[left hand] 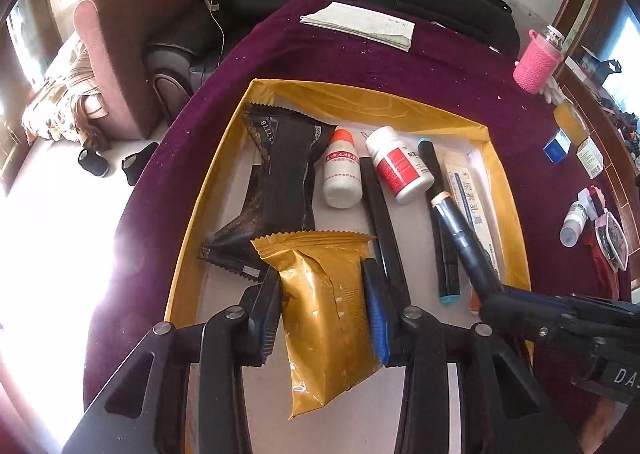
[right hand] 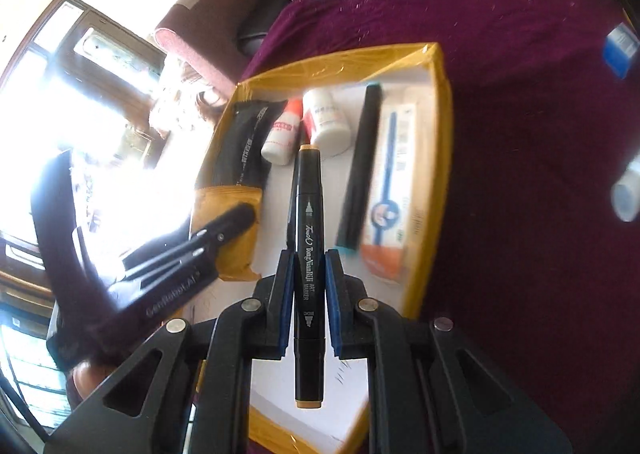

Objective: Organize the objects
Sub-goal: 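Carry the yellow packet and marker into the tray and open both tools, then grasp the clear cartoon pouch with the right tool while the left tool grasps the white pill bottle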

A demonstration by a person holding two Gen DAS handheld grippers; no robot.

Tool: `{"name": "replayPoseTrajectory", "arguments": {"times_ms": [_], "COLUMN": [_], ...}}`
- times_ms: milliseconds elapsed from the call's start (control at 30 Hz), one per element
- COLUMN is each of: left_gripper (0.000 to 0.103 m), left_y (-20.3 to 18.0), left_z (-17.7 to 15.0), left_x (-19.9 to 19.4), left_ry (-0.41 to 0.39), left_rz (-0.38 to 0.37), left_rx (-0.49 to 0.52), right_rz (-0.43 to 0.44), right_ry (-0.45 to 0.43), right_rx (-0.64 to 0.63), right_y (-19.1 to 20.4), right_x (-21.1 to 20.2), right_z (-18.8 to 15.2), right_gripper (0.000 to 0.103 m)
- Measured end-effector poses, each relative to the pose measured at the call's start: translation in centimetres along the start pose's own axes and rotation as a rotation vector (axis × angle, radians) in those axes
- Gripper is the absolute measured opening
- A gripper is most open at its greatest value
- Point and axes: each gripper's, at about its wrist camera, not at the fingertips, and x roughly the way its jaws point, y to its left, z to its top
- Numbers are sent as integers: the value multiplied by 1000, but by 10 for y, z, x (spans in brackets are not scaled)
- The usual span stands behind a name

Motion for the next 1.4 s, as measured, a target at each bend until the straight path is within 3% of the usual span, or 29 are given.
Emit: {"name": "replayPoseTrajectory", "arguments": {"times_ms": [333,500,633,733,800,900,1100,1200,1300,1400], "left_gripper": [35,52,61,62,66,71,71,71,71,71], "left_y": [23,32,35,29,20,-3,-76,-112,-145,-154], "left_z": [-1,-6,-13,-17,-22,-32,-60,-76,-87,-91], "left_x": [2,-7,-29,-49,-65,-88,-104,-101,-100,-107], "left_ry": [-8,-6,-48,-89,-124,-190,-157,-120,-104,-122], "left_rz": [-41,-40,-60,-47,-43,-97,-291,-368,-362,-331], "left_rx": [-73,-130,-160,-146,-144,-139,-65,-6,90,105], "right_rz": [-101,-161,-136,-153,-183,-264,-388,-491,-545,-567], "right_ry": [26,11,-23,-86,-146,-245,-361,-425,-445,-449], "right_rx": [-31,-52,-55,-86,-125,-134,4,100,177,218], "right_y": [21,27,26,20,11,-15,-107,-156,-200,-235], "right_x": [34,38,21,-9,-39,-84,-177,-218,-240,-247], "right_z": [9,6,1,-4,-15,-38,-67,-69,-54,-28], "right_gripper": [13,14,14,17,32,47,47,49,52,52]}}
